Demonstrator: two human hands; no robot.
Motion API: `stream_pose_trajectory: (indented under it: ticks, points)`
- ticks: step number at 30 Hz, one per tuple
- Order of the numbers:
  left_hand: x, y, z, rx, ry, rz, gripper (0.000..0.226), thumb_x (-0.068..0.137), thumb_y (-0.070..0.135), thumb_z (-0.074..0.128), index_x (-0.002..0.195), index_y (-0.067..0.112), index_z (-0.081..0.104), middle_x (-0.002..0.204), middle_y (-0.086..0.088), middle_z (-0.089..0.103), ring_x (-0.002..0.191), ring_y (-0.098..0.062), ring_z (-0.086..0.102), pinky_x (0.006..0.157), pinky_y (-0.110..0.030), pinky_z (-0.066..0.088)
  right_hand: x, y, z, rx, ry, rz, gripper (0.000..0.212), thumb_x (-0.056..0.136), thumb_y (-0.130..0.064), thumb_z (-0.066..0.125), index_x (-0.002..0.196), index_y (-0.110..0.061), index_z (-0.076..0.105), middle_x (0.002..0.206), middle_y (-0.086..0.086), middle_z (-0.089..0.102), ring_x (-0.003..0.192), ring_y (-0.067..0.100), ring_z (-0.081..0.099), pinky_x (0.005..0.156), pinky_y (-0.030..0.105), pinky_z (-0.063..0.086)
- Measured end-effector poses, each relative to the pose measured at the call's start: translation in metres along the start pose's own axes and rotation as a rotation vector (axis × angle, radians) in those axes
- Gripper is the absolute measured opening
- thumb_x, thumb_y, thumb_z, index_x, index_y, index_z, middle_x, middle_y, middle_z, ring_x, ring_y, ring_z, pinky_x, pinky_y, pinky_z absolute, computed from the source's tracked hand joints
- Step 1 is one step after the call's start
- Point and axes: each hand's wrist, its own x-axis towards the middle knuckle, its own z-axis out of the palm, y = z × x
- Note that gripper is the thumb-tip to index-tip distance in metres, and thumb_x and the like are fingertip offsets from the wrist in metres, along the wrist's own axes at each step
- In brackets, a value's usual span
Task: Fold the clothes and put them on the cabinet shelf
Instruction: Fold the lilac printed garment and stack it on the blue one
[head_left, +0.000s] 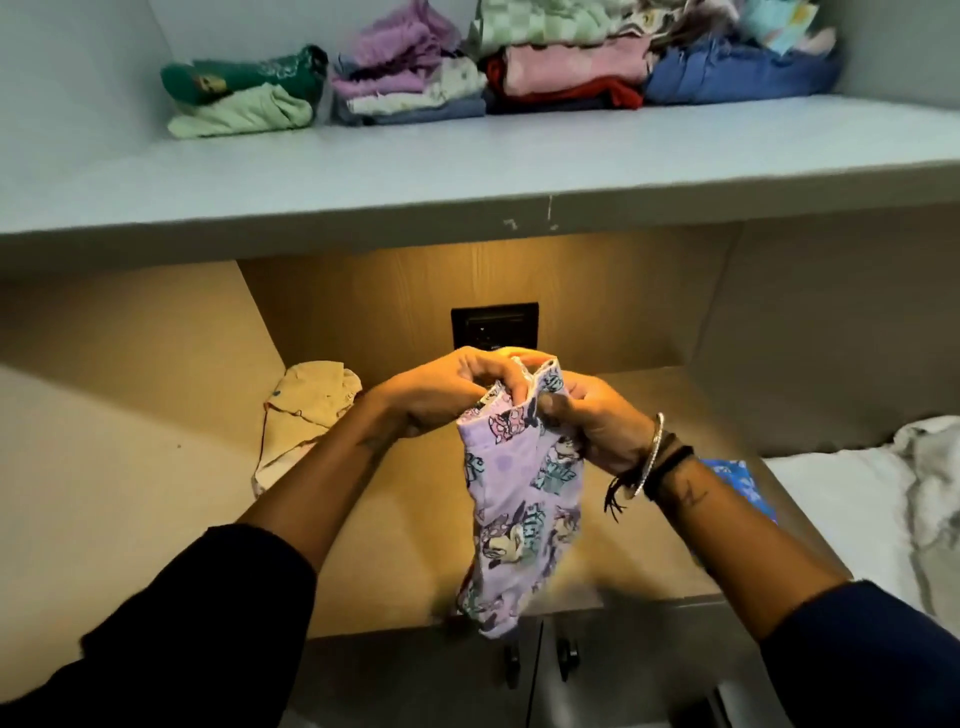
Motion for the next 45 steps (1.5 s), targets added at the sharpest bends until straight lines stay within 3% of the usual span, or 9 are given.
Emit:
stream_pose_trajectory:
  ticks: [4, 9, 15, 19, 27, 32, 36, 40, 45]
  points:
    - [0.011, -0.017, 0.001, -0.155, 0.14, 0.087, 0.024, 0.084, -0.01, 0.061, 0.083, 0.012, 0.068, 0.142, -0.015, 0.052, 0.125, -0.034, 0.056, 0.093, -0.052, 0.053, 0.004, 0.007, 0.002, 0.067, 0.158, -0.097, 0.076, 0.067, -0.03, 0.082, 0.124, 0.008, 0.048, 0.121, 0.028, 0.058, 0.105, 0.038, 0.056, 0.097, 0.058, 0.042]
    - [0.018, -0.025, 0.001, -0.147, 0.395, 0.037, 0.04, 0.079, 0.004, 0.072, 0.113, 0.017, 0.056, 0.126, -0.019, 0.061, 0.11, -0.026, 0.063, 0.089, -0.046, 0.055, 0.007, 0.006, -0.008, -0.006, 0.279, -0.128, 0.023, 0.07, -0.019, 0.078, 0.088, -0.017, 0.065, 0.09, 0.007, 0.073, 0.083, 0.023, 0.068, 0.073, 0.035, 0.056]
    - [0.015, -0.019, -0.008, 0.027, 0.388, -0.141, 0.049, 0.088, 0.051, 0.058, 0.108, 0.007, 0.065, 0.106, -0.019, 0.068, 0.095, -0.023, 0.063, 0.081, -0.034, 0.05, 0.023, -0.002, -0.021, -0.261, 0.408, -0.257, 0.02, 0.071, -0.022, 0.081, 0.081, -0.026, 0.064, 0.083, 0.001, 0.068, 0.08, 0.016, 0.063, 0.073, 0.036, 0.053]
    - [0.025, -0.024, -0.006, 0.447, 0.509, -0.061, 0.025, 0.074, 0.019, 0.077, 0.092, 0.006, 0.066, 0.075, -0.002, 0.06, 0.067, -0.012, 0.054, 0.06, -0.031, 0.046, 0.038, -0.002, -0.037, -0.315, 0.41, -0.266, 0.028, 0.078, -0.009, 0.075, 0.094, -0.022, 0.056, 0.089, 0.004, 0.066, 0.085, 0.014, 0.065, 0.077, 0.032, 0.054]
    - [0.04, -0.029, 0.015, 0.645, 0.597, 0.15, 0.018, 0.075, 0.004, 0.072, 0.092, 0.007, 0.069, 0.087, -0.007, 0.068, 0.08, -0.021, 0.064, 0.075, -0.042, 0.055, 0.02, -0.002, -0.076, -0.682, 0.292, -0.113, 0.028, 0.077, 0.0, 0.074, 0.101, -0.012, 0.069, 0.1, 0.005, 0.07, 0.093, 0.015, 0.066, 0.081, 0.033, 0.052]
    - [-0.001, -0.092, 0.06, 0.307, 0.541, 0.012, 0.02, 0.076, 0.025, 0.078, 0.085, 0.024, 0.061, 0.085, 0.001, 0.067, 0.075, -0.013, 0.065, 0.063, -0.029, 0.055, -0.039, 0.054, -0.053, -0.636, 0.102, 0.037, 0.028, 0.083, -0.029, 0.073, 0.106, -0.042, 0.066, 0.104, -0.025, 0.069, 0.096, -0.007, 0.063, 0.079, 0.008, 0.047]
    - [-0.041, -0.158, 0.116, 0.091, 0.478, -0.154, 0.02, 0.076, 0.027, 0.077, 0.083, 0.032, 0.058, 0.1, 0.002, 0.07, 0.095, -0.016, 0.069, 0.078, -0.035, 0.061, -0.093, 0.128, -0.041, -0.597, 0.048, 0.251, 0.035, 0.078, -0.055, 0.069, 0.103, -0.03, 0.063, 0.103, -0.003, 0.07, 0.092, 0.017, 0.066, 0.083, 0.045, 0.056]
    - [-0.056, -0.187, 0.144, -0.09, 0.557, -0.253, 0.021, 0.079, 0.026, 0.075, 0.091, 0.027, 0.057, 0.101, -0.003, 0.072, 0.096, -0.021, 0.072, 0.078, -0.042, 0.061, -0.108, 0.151, -0.034, -0.555, 0.162, 0.266, 0.042, 0.079, -0.055, 0.066, 0.103, -0.021, 0.061, 0.102, 0.002, 0.07, 0.095, 0.019, 0.066, 0.086, 0.048, 0.054]
    - [-0.036, -0.186, 0.122, -0.188, 0.563, -0.336, 0.074, 0.068, 0.018, 0.087, 0.129, 0.02, 0.045, 0.123, -0.009, 0.063, 0.11, -0.025, 0.066, 0.091, -0.042, 0.057, -0.092, 0.15, -0.033, -0.412, 0.398, 0.215, 0.014, 0.089, -0.024, 0.066, 0.102, -0.019, 0.064, 0.097, 0.001, 0.074, 0.091, 0.02, 0.07, 0.077, 0.029, 0.056]
